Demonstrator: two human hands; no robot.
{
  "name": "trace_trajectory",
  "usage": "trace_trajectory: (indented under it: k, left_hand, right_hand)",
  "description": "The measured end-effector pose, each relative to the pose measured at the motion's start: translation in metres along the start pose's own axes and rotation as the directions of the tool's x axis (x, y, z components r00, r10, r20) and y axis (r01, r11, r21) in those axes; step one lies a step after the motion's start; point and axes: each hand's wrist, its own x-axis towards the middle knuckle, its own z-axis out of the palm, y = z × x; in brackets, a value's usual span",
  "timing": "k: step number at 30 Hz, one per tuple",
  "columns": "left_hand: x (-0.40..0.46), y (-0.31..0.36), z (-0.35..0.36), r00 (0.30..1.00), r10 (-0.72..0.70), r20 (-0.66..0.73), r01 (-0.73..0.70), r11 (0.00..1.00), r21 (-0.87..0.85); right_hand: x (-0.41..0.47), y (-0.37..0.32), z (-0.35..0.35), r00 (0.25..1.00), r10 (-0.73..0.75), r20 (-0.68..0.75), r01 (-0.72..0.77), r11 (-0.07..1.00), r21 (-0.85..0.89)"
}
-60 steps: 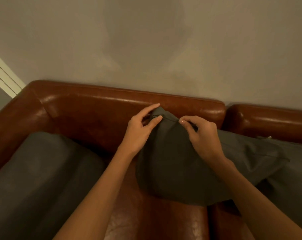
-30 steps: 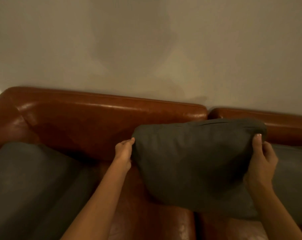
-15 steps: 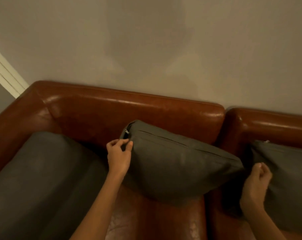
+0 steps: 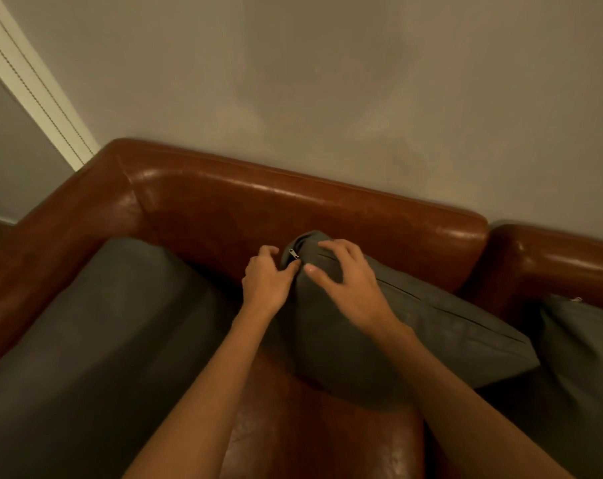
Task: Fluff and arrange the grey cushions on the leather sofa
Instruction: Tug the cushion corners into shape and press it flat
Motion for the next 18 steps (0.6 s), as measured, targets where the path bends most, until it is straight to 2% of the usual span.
trace_trajectory:
  k: [2,5,6,8,10,11,13,16,18]
  left_hand:
    - [0.006,0.002,0.002,0.997,0.073,0.017,-0.074,0.993,0.091]
    - [0.008,0.002,0.002,0.979,0.204,0.002,-0.202,0.965,0.165]
    - [0.008,0.001,0.002,0.974,0.227,0.002,-0.225,0.963,0.147]
    - [0.009,0.001,0.005,0.979,0.202,0.001,-0.202,0.979,-0.004]
    - [0.006,0.004,0.01,0.996,0.088,0.03,-0.078,0.965,-0.249]
    - [0.004,0.007,0.013,0.997,0.012,0.07,0.016,0.921,-0.389]
    - [-0.001,0.012,0.021,0.975,-0.108,0.195,0.208,0.758,-0.619]
    - [-0.011,0.017,0.032,0.912,-0.164,0.376,0.404,0.518,-0.754]
    - [-0.017,0.022,0.037,0.88,-0.136,0.455,0.465,0.436,-0.771]
  right_hand:
    - [-0.002,0.008,0.003,0.998,0.056,0.026,-0.054,0.996,-0.075]
    - [-0.007,0.015,-0.002,0.999,0.046,-0.025,-0.049,0.991,-0.125]
    - [-0.008,0.017,-0.004,0.998,0.042,-0.05,-0.048,0.991,-0.127]
    - [-0.011,0.021,-0.009,0.994,0.034,-0.105,-0.046,0.992,-0.115]
    - [-0.016,0.026,-0.015,0.991,0.039,-0.132,-0.049,0.996,-0.075]
    - [-0.018,0.027,-0.019,0.991,0.042,-0.13,-0.049,0.997,-0.053]
    - [-0.022,0.03,-0.028,0.991,0.054,-0.118,-0.055,0.999,0.0]
    - [-0.023,0.022,-0.047,0.986,0.123,-0.115,-0.108,0.986,0.126]
    - [-0.019,0.009,-0.058,0.975,0.128,-0.181,-0.097,0.98,0.171]
